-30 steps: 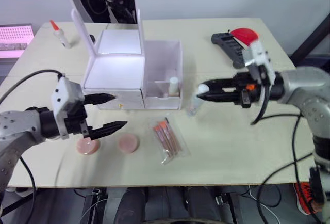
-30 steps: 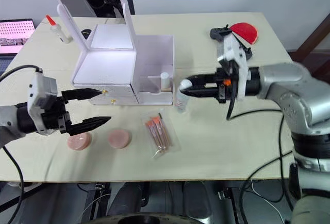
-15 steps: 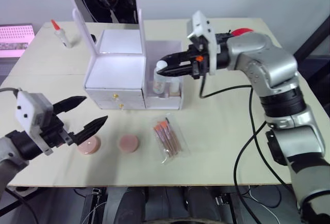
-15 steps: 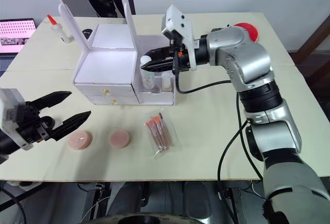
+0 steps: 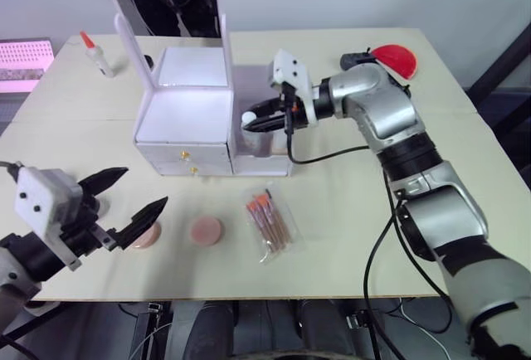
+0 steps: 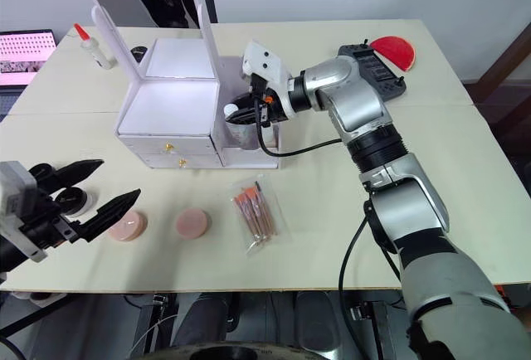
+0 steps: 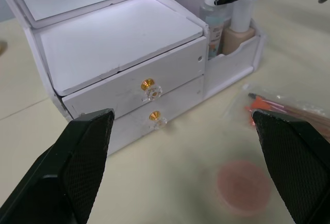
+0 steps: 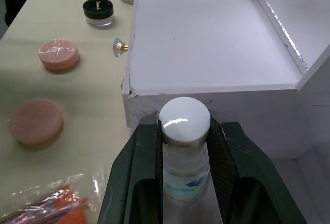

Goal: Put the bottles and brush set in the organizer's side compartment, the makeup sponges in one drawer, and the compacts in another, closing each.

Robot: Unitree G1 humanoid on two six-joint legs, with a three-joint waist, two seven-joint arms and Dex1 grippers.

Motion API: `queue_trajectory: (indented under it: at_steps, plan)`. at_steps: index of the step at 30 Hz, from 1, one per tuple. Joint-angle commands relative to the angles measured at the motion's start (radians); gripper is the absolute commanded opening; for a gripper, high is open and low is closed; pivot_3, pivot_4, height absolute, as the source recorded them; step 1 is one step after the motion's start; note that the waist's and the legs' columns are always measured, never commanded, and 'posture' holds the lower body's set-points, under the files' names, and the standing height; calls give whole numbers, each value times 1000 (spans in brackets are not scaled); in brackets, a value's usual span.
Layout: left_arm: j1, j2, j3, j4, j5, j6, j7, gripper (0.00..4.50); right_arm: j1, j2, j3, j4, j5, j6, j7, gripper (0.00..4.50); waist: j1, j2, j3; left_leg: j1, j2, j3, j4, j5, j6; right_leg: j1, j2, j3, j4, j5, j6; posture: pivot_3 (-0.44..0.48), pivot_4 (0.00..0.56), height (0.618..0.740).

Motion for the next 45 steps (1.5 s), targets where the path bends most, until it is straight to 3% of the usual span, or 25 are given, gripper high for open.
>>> queue_trajectory:
  at_steps: [1, 12, 19, 20, 24, 28, 32, 35, 38, 45]
  plan:
    - [-6, 9, 22, -18, -9, -26, 10, 4500, -18, 18, -10, 12, -40, -53, -10, 821, 0, 0, 0, 0, 0, 0, 0, 0, 0, 0, 0, 0, 0, 0, 0, 0, 150, 740]
    - [10, 29, 19, -7, 13, -31, -11, 4500, 3, 50, -7, 24, -84, -41, 6, 821, -1, 0, 0, 0, 0, 0, 0, 0, 0, 0, 0, 0, 0, 0, 0, 0, 150, 740]
    - [-14, 46, -17, 13, 23, -42, -23, 4500, 2, 33, -40, -27, -56, 14, 25, 4211, 0, 0, 0, 0, 0, 0, 0, 0, 0, 0, 0, 0, 0, 0, 0, 0, 150, 740]
    - [-19, 47, -20, 18, 24, -43, -25, 4500, -1, 27, -48, -36, -50, 21, 31, 4413, 0, 0, 0, 0, 0, 0, 0, 0, 0, 0, 0, 0, 0, 0, 0, 0, 150, 740]
    - [-28, 49, -27, 31, 38, -50, -37, 4500, -10, 0, -83, -74, -16, 61, 62, 4413, 0, 0, 0, 0, 0, 0, 0, 0, 0, 0, 0, 0, 0, 0, 0, 0, 150, 740]
    - [-63, 45, -25, 61, 19, -66, -47, 4500, -11, -51, -195, -160, 112, 116, 133, 4413, 2, 0, 0, 0, 0, 0, 0, 0, 0, 0, 0, 0, 0, 0, 0, 0, 150, 740]
    - [-59, 40, 62, 185, 32, -98, -106, 4500, 22, -118, -263, -152, 125, 54, 130, 4413, 0, 0, 0, 0, 0, 0, 0, 0, 0, 0, 0, 0, 0, 0, 0, 0, 150, 740]
    - [-37, 40, 139, 298, 47, -133, -169, 4500, 80, -169, -280, -109, 67, -119, 99, 4413, 0, 0, 0, 0, 0, 0, -1, 0, 0, 0, 0, 0, -1, 0, 0, 0, 150, 740]
    - [18, 50, 239, 529, 163, -251, -252, 4500, 164, -240, -365, -24, 92, -142, 80, 4413, -1, 0, 0, 0, 0, 1, -1, 0, 0, 0, 0, 0, -1, 0, 0, 0, 150, 740]
    - [110, 56, 332, 770, 222, -370, -406, 4500, 268, -354, -438, 279, 11, -415, -16, 4413, -1, 0, 0, -1, 0, 3, 0, 0, 0, 0, -2, 0, -3, 0, -1, 0, 150, 740]
